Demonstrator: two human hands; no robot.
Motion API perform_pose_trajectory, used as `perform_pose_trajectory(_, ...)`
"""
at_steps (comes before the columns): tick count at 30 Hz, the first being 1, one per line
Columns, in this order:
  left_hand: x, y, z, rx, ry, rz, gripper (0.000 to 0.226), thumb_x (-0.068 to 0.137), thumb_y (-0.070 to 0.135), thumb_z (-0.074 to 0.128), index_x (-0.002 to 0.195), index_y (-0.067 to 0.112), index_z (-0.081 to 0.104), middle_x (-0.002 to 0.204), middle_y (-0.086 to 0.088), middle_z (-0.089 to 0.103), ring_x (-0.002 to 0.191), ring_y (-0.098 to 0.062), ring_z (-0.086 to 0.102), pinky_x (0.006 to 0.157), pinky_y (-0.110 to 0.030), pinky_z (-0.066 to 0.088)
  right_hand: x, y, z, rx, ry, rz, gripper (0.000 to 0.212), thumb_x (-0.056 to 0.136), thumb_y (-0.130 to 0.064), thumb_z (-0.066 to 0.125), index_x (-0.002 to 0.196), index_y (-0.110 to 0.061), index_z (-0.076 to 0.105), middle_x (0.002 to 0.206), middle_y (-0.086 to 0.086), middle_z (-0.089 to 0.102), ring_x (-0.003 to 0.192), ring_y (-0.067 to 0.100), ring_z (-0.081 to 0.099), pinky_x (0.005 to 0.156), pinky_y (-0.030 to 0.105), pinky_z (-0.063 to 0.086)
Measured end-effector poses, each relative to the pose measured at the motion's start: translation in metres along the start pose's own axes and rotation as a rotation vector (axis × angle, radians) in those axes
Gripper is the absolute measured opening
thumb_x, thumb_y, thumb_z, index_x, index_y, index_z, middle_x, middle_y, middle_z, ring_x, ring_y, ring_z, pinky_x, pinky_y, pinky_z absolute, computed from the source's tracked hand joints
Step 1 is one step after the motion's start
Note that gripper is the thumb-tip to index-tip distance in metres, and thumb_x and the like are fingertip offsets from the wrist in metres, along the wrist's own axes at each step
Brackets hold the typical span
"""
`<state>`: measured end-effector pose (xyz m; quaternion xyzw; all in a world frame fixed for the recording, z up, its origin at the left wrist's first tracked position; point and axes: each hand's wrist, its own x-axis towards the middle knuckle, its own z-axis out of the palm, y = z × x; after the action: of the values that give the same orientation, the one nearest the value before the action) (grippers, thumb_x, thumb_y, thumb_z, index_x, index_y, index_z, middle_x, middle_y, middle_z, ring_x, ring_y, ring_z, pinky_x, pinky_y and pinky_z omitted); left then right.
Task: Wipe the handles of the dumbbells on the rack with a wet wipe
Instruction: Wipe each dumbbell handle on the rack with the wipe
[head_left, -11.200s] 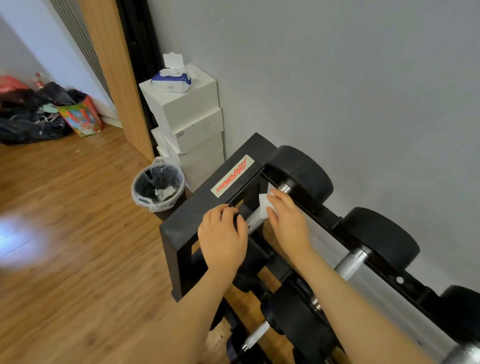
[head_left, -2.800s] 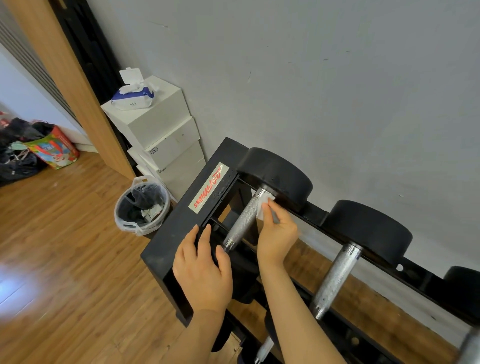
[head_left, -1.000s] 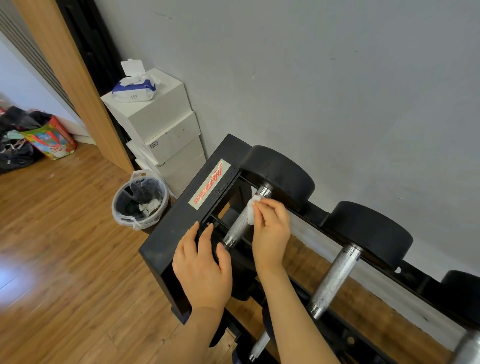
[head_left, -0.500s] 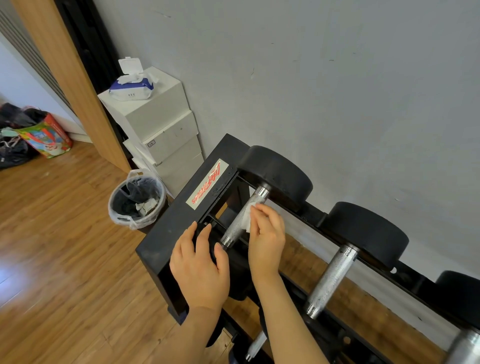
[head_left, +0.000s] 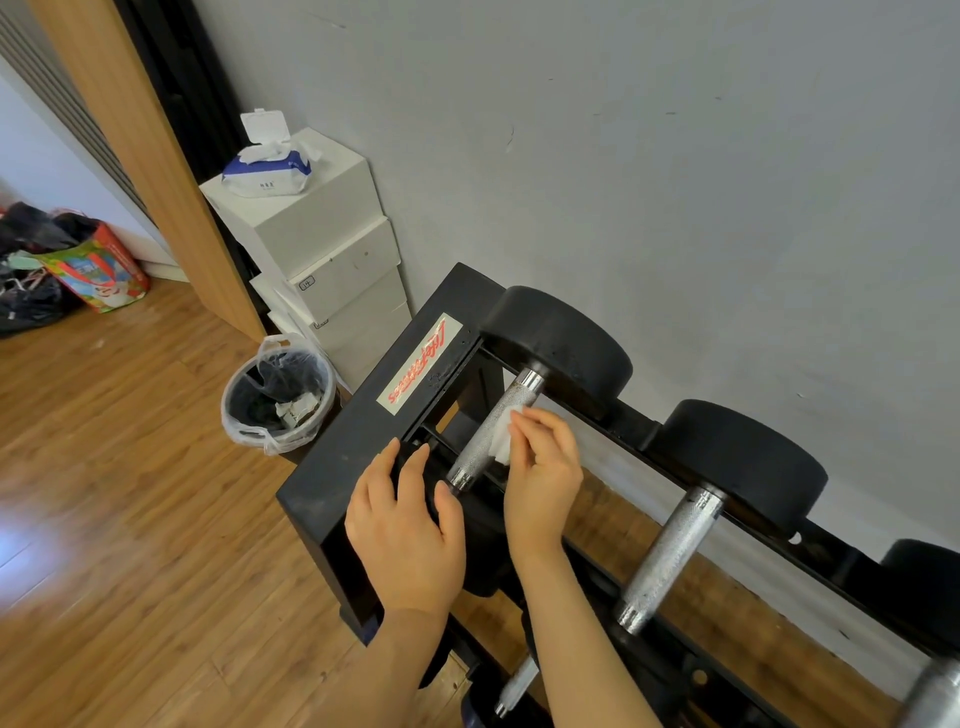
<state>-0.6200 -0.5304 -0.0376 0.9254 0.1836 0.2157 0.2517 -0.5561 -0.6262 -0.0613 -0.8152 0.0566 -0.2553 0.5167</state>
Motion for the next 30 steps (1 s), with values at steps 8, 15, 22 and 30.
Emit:
perform_pose_trajectory(8, 0.000, 0.000, 0.000, 0.009, -0.003, 0.004, 0.045, 0.091, 0.033, 0.040, 0.121, 0.014, 0.068, 0.136, -0.008, 0.057, 0.123, -0.029, 0.052, 0.100, -0.049, 0.042, 0.008, 0.004, -0.001, 0.043, 0.026, 0.075, 0.021, 0.087, -0.002, 0.067, 0.107, -0.006, 0.072, 0.106, -0.008, 0.058, 0.095, 0.009, 0.063, 0.083, 0.010, 0.049)
perform_pose_trajectory(15, 0.000, -0.001, 0.000, 0.014, -0.006, 0.001, 0.045, 0.092, 0.034, 0.039, 0.121, 0.015, 0.068, 0.137, -0.007, 0.057, 0.124, -0.028, 0.052, 0.101, -0.046, 0.039, 0.022, 0.003, -0.004, -0.021, -0.045, -0.026, 0.019, 0.089, -0.009, 0.063, 0.106, -0.006, 0.072, 0.108, 0.003, 0.063, 0.099, 0.014, 0.061, 0.081, 0.026, 0.056)
perform_pose_trajectory(22, -0.001, -0.001, 0.000, 0.006, 0.008, -0.002, 0.043, 0.091, 0.032, 0.041, 0.120, 0.015, 0.068, 0.136, -0.008, 0.058, 0.124, -0.030, 0.052, 0.100, -0.052, 0.043, 0.021, 0.010, -0.014, -0.383, -0.331, -0.382, 0.036, 0.072, -0.010, 0.077, 0.107, -0.004, 0.072, 0.110, 0.011, 0.066, 0.096, 0.026, 0.061, 0.075, 0.029, 0.056)
perform_pose_trajectory(30, -0.002, -0.002, 0.002, -0.001, 0.023, -0.006, 0.044, 0.091, 0.033, 0.041, 0.120, 0.016, 0.068, 0.134, -0.008, 0.058, 0.124, -0.031, 0.052, 0.101, -0.052, 0.042, 0.040, 0.019, -0.027, -0.445, -0.471, -0.598, 0.052, 0.061, -0.001, 0.085, 0.110, -0.002, 0.069, 0.113, 0.014, 0.065, 0.096, 0.029, 0.064, 0.074, 0.038, 0.060)
